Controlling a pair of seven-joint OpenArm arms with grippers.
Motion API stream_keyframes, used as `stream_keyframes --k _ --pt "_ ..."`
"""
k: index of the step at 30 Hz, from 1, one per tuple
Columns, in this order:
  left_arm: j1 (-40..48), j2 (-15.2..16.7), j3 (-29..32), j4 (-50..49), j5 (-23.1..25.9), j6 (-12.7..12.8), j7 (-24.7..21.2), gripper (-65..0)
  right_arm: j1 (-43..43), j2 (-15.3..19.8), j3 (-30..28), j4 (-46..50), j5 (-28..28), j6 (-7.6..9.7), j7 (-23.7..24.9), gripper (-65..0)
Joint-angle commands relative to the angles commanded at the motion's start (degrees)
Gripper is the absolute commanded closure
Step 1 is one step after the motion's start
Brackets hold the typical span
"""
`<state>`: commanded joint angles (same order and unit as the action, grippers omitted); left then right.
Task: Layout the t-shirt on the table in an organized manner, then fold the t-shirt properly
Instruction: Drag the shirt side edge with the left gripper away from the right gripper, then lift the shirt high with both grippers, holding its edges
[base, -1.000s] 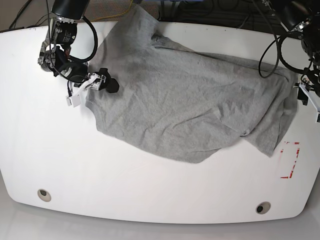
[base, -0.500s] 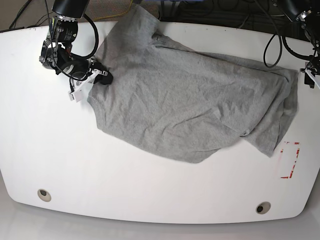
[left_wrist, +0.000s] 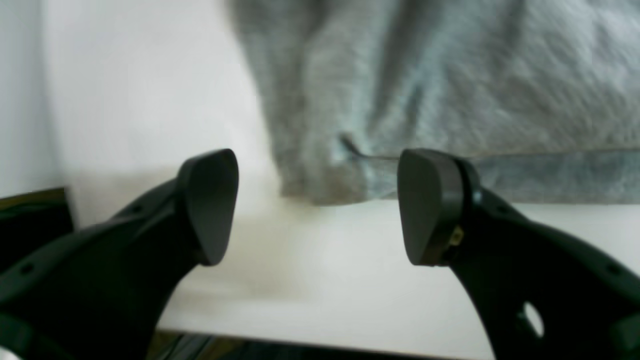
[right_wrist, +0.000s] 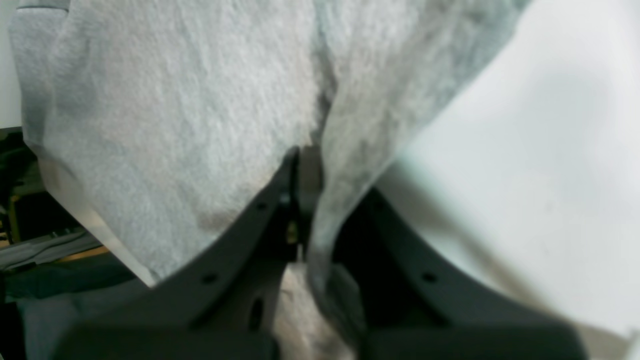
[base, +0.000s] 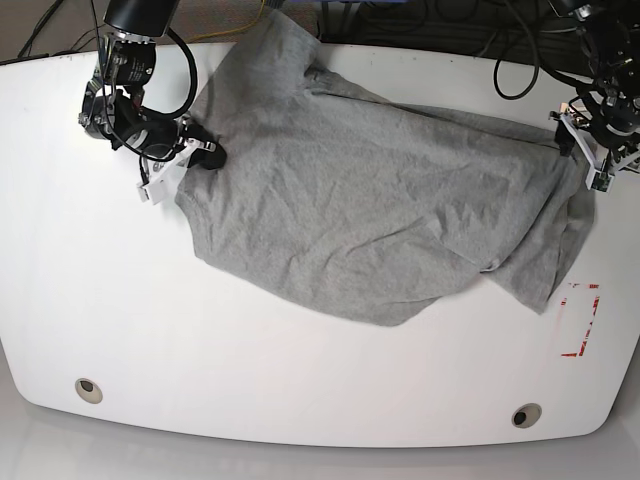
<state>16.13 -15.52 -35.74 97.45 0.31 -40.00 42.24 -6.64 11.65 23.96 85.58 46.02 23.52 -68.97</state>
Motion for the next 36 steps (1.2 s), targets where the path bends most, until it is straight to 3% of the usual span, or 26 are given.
stream_keyframes --k 7,10,21,36 --pt "0.4 -0.3 0.0 -3.8 0.0 0.0 -4.0 -31.8 -0.2 0.3 0.0 0.0 0.0 0.0 0.0 -0.1" --pt "0.5 -0.4 -0.1 -3.9 0.2 0.0 -4.0 -28.5 -0.3 0.3 0.0 0.0 0.0 0.0 0.0 -0.1" --pt "1.4 -1.8 0.1 -8.5 3.1 0.0 -4.0 -37.5 -0.3 0.3 0.0 0.0 0.0 0.0 0.0 -0.1" --pt "-1.8 -1.8 0.4 -11.9 3.0 0.0 -4.4 -37.6 -0.4 0.3 0.0 0.0 0.0 0.0 0.0 -0.1"
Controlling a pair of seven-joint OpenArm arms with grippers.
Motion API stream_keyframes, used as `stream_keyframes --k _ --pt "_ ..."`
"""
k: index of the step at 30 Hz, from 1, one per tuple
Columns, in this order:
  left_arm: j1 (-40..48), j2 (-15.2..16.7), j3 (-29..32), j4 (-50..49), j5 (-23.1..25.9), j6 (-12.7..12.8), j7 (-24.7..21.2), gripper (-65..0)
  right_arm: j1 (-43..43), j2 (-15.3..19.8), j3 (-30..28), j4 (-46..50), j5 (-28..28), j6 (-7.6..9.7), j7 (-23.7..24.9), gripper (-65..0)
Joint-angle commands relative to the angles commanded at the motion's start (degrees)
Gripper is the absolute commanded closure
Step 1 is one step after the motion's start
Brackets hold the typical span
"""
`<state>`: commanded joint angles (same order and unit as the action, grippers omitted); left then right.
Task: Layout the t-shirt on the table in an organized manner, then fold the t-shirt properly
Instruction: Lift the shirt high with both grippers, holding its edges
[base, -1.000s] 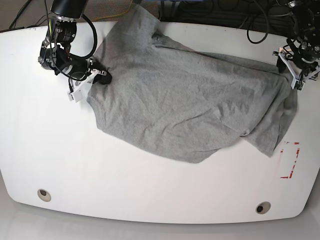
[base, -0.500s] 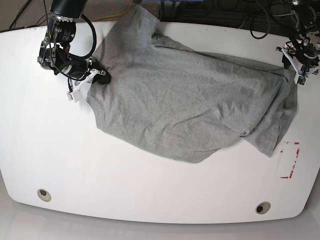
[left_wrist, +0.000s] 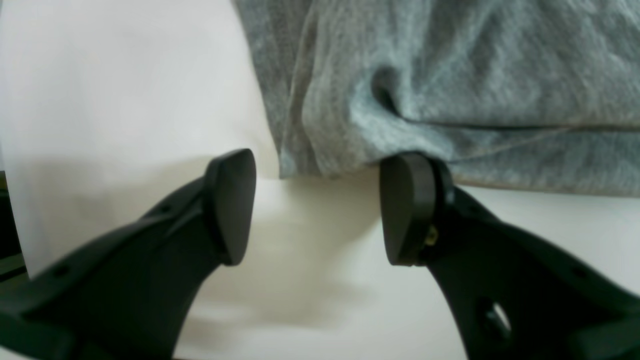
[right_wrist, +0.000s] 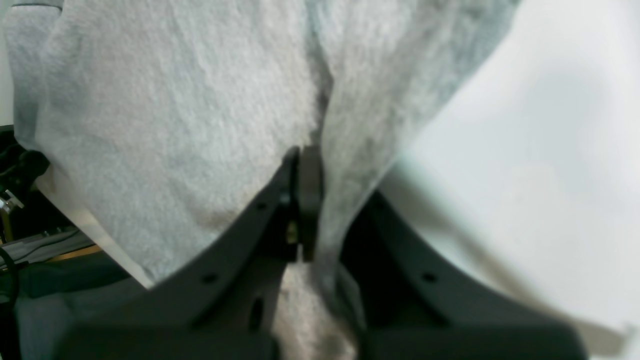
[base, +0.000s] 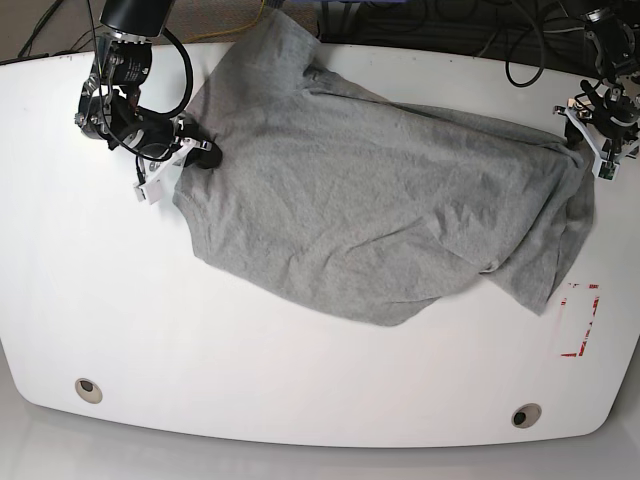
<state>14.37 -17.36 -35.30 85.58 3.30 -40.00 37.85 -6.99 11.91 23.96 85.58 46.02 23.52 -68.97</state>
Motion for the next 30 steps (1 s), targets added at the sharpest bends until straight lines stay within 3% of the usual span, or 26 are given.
stream_keyframes --k 19,22,26,30 --pt "-5.1 -0.2 7.7 -4.1 0.3 0.0 -0.1 -36.7 -0.6 0.0 0.2 0.0 0.1 0.0 0.0 -0.1" --pt "-5.6 -0.2 8.1 -5.3 0.3 0.0 -0.1 -29.5 -0.8 0.0 0.4 0.0 0.1 0.0 0.0 -0.1" --pt "-5.9 -1.3 8.0 -6.3 0.3 0.0 -0.1 -10.0 -0.8 0.0 0.4 0.0 0.1 0.0 0.0 -0.1" --pt "-5.9 -1.4 7.9 -6.0 0.4 0.0 -0.1 -1.2 -0.8 0.0 0.4 0.0 0.2 0.0 0.0 -0.1"
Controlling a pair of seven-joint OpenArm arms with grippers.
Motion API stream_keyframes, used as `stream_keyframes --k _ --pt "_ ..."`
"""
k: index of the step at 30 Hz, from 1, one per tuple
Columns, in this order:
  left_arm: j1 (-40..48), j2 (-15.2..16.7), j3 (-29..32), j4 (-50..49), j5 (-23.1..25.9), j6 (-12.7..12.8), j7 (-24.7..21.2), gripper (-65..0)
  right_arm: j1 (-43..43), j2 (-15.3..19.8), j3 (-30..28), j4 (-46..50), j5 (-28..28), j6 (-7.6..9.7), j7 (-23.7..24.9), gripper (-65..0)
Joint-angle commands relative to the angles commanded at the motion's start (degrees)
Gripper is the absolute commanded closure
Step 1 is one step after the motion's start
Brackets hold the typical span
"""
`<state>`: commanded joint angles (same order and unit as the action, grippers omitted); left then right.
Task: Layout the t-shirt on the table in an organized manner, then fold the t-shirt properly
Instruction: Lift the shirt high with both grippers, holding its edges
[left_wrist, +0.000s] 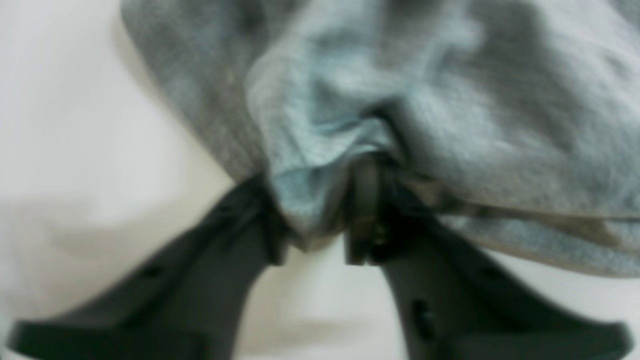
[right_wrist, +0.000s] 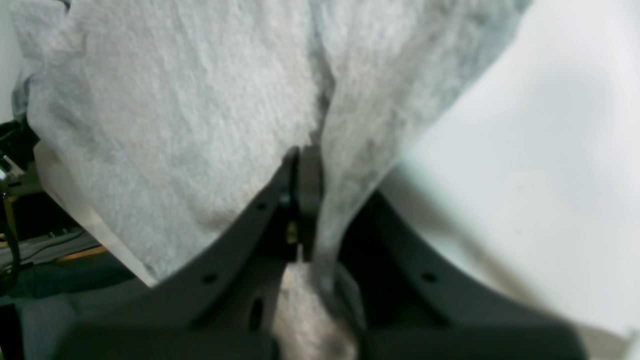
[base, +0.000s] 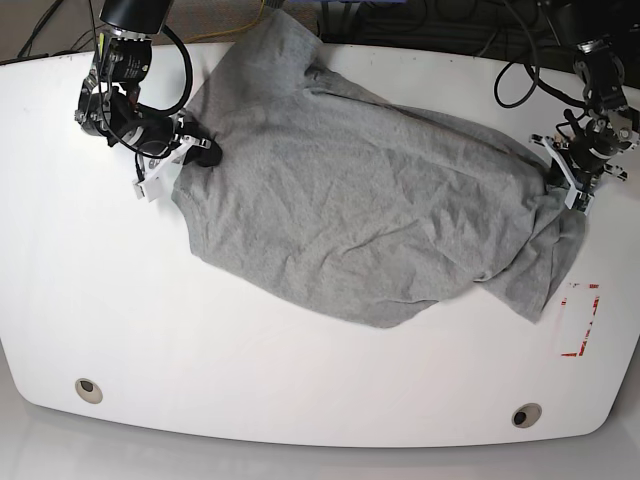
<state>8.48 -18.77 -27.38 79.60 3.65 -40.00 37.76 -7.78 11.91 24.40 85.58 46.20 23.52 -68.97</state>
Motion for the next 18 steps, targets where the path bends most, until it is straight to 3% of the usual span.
stream_keyframes --k 6,18 --pt "0.3 0.0 -1.9 4.2 -0.2 0.0 0.0 -2.9 0.1 0.1 0.1 1.6 0.2 0.0 0.0 -0.1" --pt "-0.9 0.0 -2.8 23.9 0.0 0.0 0.4 -2.9 2.7 0.2 5.5 18.6 0.1 0.0 -0.3 -0.1"
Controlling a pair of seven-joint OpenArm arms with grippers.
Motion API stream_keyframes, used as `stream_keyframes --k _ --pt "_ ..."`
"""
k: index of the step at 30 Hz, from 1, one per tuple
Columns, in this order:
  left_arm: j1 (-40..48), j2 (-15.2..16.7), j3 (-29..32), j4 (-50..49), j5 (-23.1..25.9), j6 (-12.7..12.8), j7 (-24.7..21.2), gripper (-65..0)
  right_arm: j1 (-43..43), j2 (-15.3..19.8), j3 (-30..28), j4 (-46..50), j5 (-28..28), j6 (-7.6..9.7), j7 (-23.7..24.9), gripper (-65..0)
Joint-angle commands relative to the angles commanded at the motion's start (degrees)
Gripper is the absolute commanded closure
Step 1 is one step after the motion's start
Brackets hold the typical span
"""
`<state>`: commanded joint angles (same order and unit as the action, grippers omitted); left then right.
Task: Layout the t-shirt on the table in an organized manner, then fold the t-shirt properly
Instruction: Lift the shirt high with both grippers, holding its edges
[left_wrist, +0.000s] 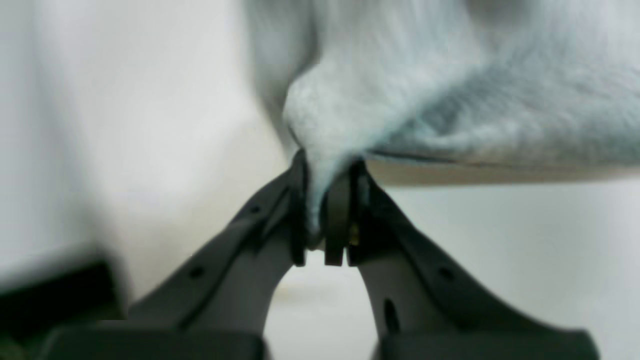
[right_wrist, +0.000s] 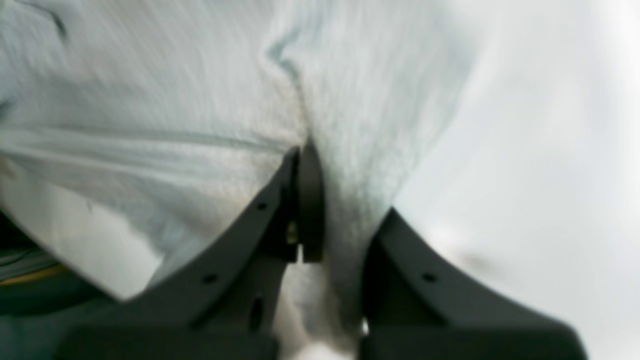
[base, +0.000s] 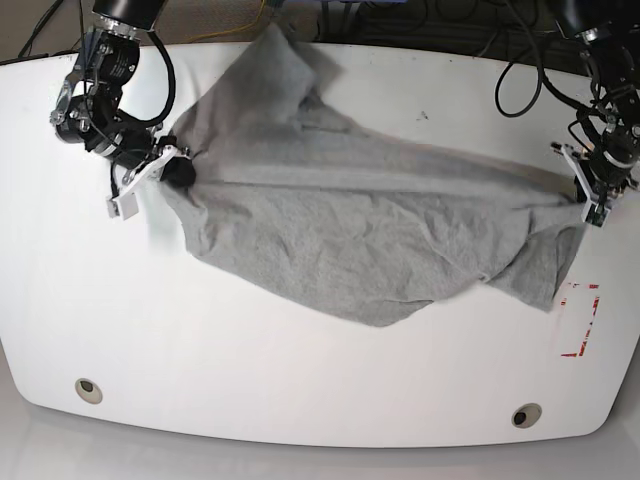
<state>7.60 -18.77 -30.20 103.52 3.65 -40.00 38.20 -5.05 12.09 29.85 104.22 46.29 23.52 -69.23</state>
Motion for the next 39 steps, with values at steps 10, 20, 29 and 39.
stream_keyframes --k 10,20,29,39 --pt "-13.5 -1.9 2.6 3.8 -0.1 0.0 7.9 -2.9 6.1 2.7 0.2 0.2 0.0 0.0 0.0 -0.1" --pt "-29.1 -4.9 6.7 4.0 0.0 0.0 14.4 -3.0 12.6 4.8 -0.1 0.0 0.0 0.0 0.0 -0.1" --pt "-43.3 -6.2 13.2 4.0 0.0 0.0 21.0 -3.0 21.1 7.9 -1.5 -3.5 -0.1 0.0 0.0 -0.3" --pt "-52.9 -5.5 17.7 4.0 0.0 0.0 21.0 -3.0 35.7 12.7 -5.5 -15.0 0.0 0.0 0.1 -0.3"
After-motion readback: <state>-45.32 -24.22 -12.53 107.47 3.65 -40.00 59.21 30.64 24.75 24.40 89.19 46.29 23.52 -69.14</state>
